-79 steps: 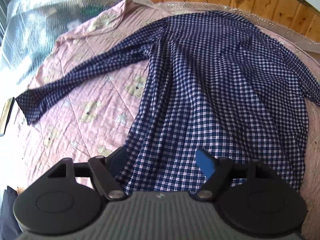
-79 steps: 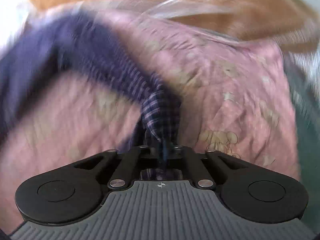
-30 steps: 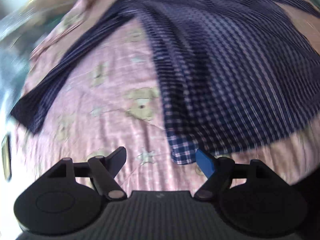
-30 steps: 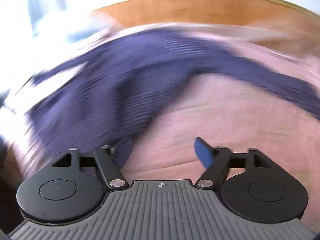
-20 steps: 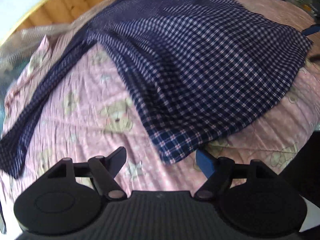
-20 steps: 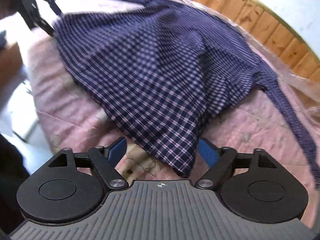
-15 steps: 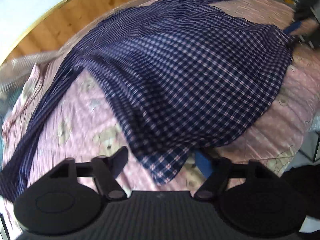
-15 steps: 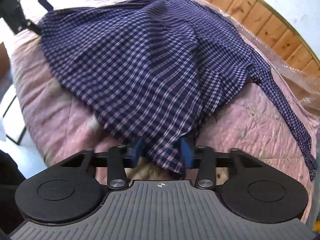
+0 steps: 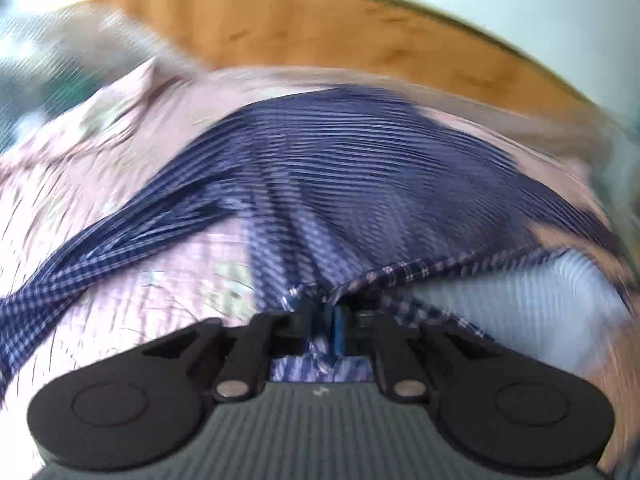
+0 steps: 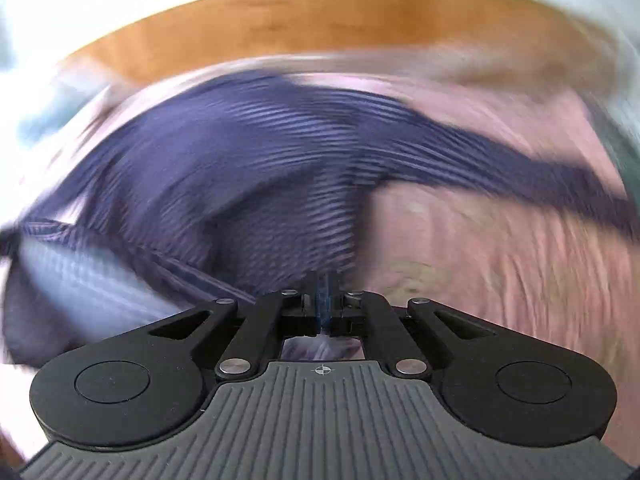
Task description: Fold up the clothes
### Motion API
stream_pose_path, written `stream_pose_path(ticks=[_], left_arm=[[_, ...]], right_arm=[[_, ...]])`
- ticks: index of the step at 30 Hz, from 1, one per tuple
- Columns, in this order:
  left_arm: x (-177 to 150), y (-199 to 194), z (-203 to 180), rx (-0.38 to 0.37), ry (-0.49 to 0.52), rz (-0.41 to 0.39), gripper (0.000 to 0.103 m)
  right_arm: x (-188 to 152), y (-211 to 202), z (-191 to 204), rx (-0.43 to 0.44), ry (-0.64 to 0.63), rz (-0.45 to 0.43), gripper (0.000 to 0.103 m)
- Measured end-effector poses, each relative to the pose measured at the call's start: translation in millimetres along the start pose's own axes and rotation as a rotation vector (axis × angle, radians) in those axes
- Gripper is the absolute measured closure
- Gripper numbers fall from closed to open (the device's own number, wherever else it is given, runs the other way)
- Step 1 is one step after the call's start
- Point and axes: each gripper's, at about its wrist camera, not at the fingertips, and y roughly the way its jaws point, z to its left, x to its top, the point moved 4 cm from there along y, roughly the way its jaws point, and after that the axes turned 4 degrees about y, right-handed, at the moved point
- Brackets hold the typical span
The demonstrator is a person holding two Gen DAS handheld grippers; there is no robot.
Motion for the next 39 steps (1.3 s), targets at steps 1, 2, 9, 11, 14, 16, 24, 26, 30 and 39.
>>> stream_pose_path(ticks=[1, 2, 9, 11, 14, 16, 24, 26, 30, 39], left_arm=[[-1, 0, 2, -0.001, -0.032, -0.005, 0.067], [-5, -4, 4, -0.007, -0.052, -0.013, 0.051], [-64, -6, 3, -0.133, -0.191, 0.074, 0.036], [-66, 8, -12, -0.201, -0.248, 0.106, 0.033], [-60, 26, -45, -0.251, -0.272, 0.135, 0.027], [-58, 39, -64, -0.260, -0.263, 0.153, 0.024], [-74, 44, -63, -0.215, -0.264, 0.188, 0.097], [-82, 13, -47, -0.238, -0.258, 0.134, 0.100], [-125, -24, -8, -0.207, -0.264, 0.147, 0.096], [-167, -34, -9, -0.239, -0.227, 0.169, 0.063]], right_arm=[[8, 12, -9, -0.040, 0.100, 0.010, 0.077], [7, 15, -13, -0.041, 0.150, 0.015, 0.074], [-68, -7, 2, 0.163, 0.201, 0.076, 0.050], [-79, -2, 10, 0.189, 0.208, 0.102, 0.041], [-96, 5, 22, 0.229, 0.219, 0.140, 0.034], [-108, 9, 30, 0.255, 0.226, 0.166, 0.040], [-127, 17, 46, 0.305, 0.226, 0.222, 0.103], [-128, -2, 42, 0.345, 0.275, 0.205, 0.103], [-150, -46, 25, 0.384, 0.359, 0.188, 0.103], [-193, -63, 96, 0.237, -0.186, 0.078, 0.041]])
